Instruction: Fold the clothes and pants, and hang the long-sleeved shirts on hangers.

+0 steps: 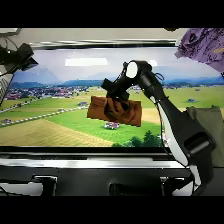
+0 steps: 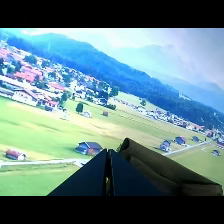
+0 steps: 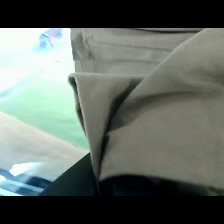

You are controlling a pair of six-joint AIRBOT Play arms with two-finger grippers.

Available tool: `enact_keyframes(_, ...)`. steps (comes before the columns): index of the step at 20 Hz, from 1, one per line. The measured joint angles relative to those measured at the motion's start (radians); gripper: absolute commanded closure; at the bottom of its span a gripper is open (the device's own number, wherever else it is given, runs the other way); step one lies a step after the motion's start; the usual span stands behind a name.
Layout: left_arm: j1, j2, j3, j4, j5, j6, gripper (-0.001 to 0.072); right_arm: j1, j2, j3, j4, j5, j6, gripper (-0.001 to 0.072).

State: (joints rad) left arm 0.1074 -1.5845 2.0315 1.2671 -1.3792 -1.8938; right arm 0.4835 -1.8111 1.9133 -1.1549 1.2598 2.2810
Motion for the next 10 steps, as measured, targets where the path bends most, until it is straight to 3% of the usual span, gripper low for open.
enact_keyframes(3, 0.014, 0.003, 0.0, -0.001, -0.006, 0.02, 0.0691, 0.008, -0.021, 0.0, 0.011, -0.063, 0.01, 0.0677)
enact_keyframes(5, 0.018, 0.005, 0.0, 0.0, -0.006, 0.027, 0.0691, 0.01, -0.034, 0.0, 0.019, -0.094, 0.013, 0.0619)
enact_keyframes(6, 0.019, 0.005, 0.0, 0.0, -0.007, 0.029, 0.0691, 0.01, -0.039, 0.0, 0.032, -0.111, 0.002, 0.0551)
enact_keyframes(7, 0.019, 0.005, 0.0, 0.0, -0.007, 0.031, 0.0691, 0.011, -0.043, 0.0, 0.051, -0.128, -0.014, 0.0408)
enact_keyframes(9, 0.021, 0.004, 0.0, 0.001, -0.008, 0.032, 0.0691, 0.012, -0.046, 0.0, 0.1, -0.166, -0.061, 0.0319)
enact_keyframes(10, 0.021, 0.003, 0.0, 0.001, -0.008, 0.033, 0.0691, 0.012, -0.047, 0.0, 0.129, -0.185, -0.094, 0.0217)
